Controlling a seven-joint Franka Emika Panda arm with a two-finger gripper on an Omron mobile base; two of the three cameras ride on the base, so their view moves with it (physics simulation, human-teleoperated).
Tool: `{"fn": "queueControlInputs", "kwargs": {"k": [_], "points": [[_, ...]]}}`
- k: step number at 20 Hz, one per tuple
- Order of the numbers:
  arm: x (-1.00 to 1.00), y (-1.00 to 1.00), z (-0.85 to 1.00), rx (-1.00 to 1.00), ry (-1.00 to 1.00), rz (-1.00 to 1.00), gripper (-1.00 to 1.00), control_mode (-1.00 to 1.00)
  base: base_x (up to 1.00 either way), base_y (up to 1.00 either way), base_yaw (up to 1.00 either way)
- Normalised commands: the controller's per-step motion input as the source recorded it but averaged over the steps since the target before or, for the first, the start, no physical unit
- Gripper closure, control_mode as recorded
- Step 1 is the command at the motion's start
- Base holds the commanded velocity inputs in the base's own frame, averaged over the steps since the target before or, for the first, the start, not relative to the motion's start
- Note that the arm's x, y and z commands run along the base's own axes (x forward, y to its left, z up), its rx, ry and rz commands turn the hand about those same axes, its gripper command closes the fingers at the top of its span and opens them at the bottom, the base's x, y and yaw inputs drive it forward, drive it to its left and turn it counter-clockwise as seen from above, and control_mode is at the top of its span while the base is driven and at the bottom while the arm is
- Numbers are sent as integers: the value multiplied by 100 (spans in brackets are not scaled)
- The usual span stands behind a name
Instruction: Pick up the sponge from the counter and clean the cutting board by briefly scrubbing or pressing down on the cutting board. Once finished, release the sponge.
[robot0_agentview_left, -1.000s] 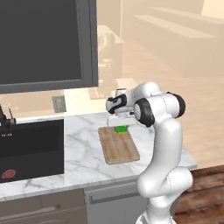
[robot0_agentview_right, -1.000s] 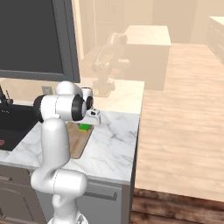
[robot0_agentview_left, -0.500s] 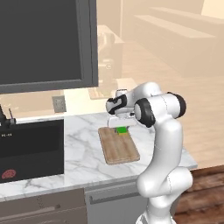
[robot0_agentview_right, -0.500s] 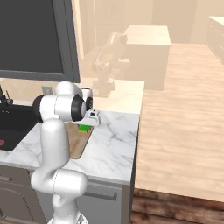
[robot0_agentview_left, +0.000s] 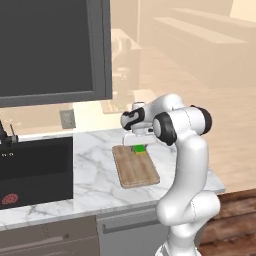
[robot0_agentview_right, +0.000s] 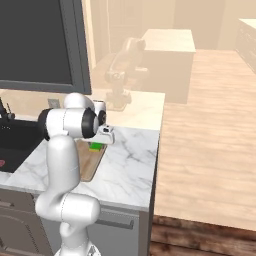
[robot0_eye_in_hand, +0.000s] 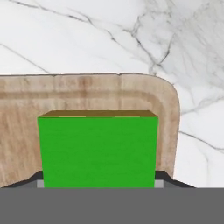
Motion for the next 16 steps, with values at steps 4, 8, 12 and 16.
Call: {"fn": "queueControlInputs", "kwargs": {"k": [4, 8, 12, 16], "points": [[-55, -7, -3, 0, 0, 0, 100, -100, 0, 0, 0], [-65, -14, -24, 0, 0, 0, 100, -100, 0, 0, 0], [-64, -8, -51, 0, 0, 0, 100, -100, 0, 0, 0], [-40, 0, -93, 0, 2, 0, 100, -100, 0, 0, 0]]}}
